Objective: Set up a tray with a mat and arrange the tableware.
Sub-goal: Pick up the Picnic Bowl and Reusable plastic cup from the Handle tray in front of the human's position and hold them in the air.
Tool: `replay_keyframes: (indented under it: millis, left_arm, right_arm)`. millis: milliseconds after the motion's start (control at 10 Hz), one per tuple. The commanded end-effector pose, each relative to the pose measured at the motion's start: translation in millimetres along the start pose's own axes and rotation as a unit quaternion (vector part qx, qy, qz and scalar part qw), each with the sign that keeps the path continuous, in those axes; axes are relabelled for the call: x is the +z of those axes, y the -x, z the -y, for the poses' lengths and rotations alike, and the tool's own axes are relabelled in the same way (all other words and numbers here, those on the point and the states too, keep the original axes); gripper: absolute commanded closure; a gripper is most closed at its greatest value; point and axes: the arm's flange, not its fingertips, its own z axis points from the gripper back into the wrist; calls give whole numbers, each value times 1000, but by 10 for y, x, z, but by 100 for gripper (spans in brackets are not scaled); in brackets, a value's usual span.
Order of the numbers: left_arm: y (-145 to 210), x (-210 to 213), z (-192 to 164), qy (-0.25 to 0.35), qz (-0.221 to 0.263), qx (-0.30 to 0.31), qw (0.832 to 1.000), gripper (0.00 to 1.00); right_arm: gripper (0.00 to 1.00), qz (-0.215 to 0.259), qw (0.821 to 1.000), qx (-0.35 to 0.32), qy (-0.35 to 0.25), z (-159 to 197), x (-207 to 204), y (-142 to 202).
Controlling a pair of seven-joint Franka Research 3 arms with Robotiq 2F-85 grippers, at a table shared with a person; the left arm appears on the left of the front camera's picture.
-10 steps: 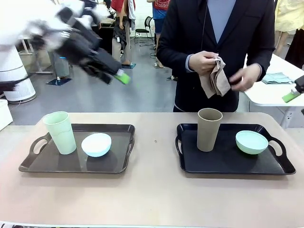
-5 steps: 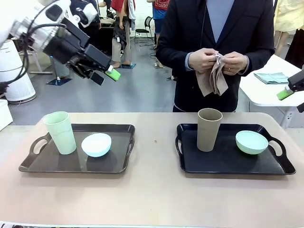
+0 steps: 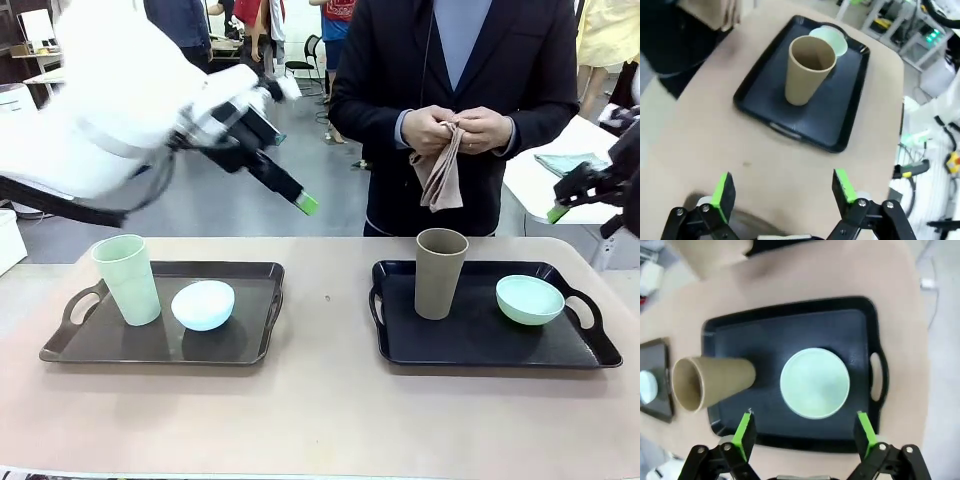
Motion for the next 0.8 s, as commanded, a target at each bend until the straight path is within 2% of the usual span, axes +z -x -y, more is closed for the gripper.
replay_keyframes:
  millis: [0, 100, 200, 300, 500, 600, 700]
  left_arm:
    - [-181, -284, -109, 86, 27, 46, 995, 0]
    - [0, 0, 0, 0, 0, 0, 1000, 0]
    - [0, 0, 0, 0, 0, 0, 1000, 0]
    - [-102, -391, -89, 41, 10, 6, 999, 0]
    - [64, -855, -66, 76, 21, -122, 989, 0]
    - [150, -1077, 11, 137, 27, -163, 977, 0]
    - [212, -1194, 75, 235, 32, -208, 949, 0]
  right_arm:
    - [0, -59, 997, -38, 12, -116, -241, -190]
    - [0, 0, 1000, 0, 0, 0, 0, 0]
    - [0, 0, 1000, 0, 0, 0, 0, 0]
    - [0, -28, 999, -18, 14, -53, -302, -106]
    - [0, -65, 995, -44, 61, 11, -624, -320]
    - [0, -86, 993, -40, 69, 45, -761, -348]
    - [0, -106, 990, -36, 90, 96, -848, -354]
